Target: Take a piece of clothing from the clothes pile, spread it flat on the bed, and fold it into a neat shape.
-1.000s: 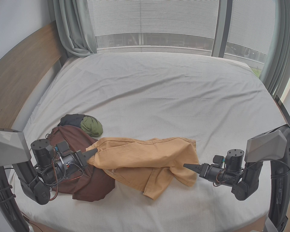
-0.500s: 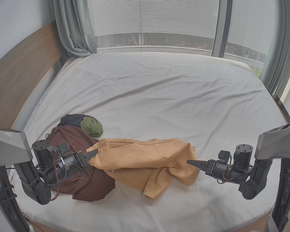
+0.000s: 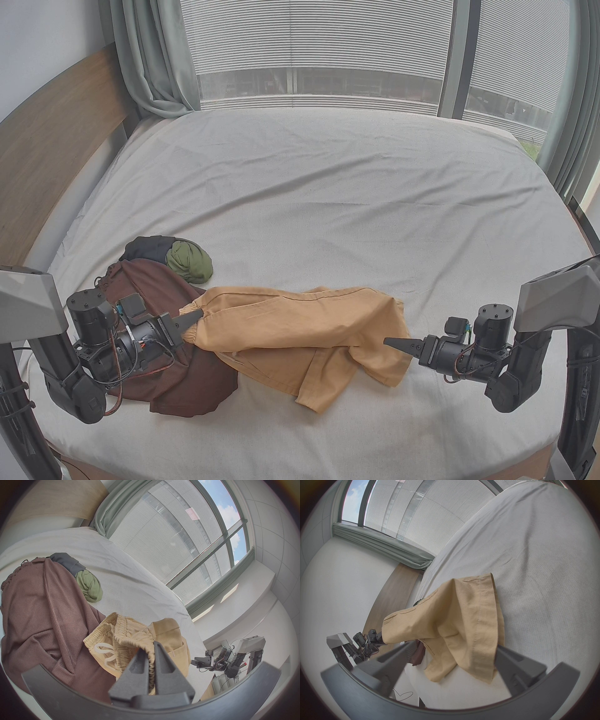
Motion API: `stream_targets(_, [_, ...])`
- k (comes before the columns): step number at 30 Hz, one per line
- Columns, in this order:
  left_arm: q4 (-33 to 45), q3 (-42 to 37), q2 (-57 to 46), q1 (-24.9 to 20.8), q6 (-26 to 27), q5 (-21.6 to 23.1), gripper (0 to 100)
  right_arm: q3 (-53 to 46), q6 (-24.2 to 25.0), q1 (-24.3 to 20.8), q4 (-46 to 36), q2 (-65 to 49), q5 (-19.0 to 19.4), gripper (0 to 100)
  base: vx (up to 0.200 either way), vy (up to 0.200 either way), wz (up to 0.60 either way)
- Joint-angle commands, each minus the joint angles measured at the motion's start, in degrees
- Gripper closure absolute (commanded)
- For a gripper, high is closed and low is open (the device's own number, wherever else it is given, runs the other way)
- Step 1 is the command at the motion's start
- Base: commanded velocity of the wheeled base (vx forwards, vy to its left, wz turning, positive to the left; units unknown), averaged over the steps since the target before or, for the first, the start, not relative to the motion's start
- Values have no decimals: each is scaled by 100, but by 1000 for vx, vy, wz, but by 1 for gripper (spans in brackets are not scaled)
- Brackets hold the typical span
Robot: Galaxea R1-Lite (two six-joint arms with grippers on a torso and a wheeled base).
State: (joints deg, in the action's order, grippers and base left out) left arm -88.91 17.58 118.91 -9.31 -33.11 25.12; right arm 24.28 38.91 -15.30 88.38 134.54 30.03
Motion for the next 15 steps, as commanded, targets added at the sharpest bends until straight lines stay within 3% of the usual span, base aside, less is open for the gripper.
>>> stream_targets(1, [-4, 0, 10, 0, -3, 1, 100, -3, -59, 36, 4, 90, 21, 100, 0, 0, 0])
stream_targets(7, [-4, 9, 89, 35, 6, 1, 100, -372, -165, -87, -5, -384, 100, 100, 0, 0, 0])
stream_targets(8, [-4, 18, 124, 44, 6, 1, 100, -635, -244, -289, -5, -507, 285, 100, 0, 0, 0])
stream_targets(15, [-4, 132, 238, 219, 6, -8, 100, -1057, -666, -738, -5, -244, 329, 100, 0, 0, 0])
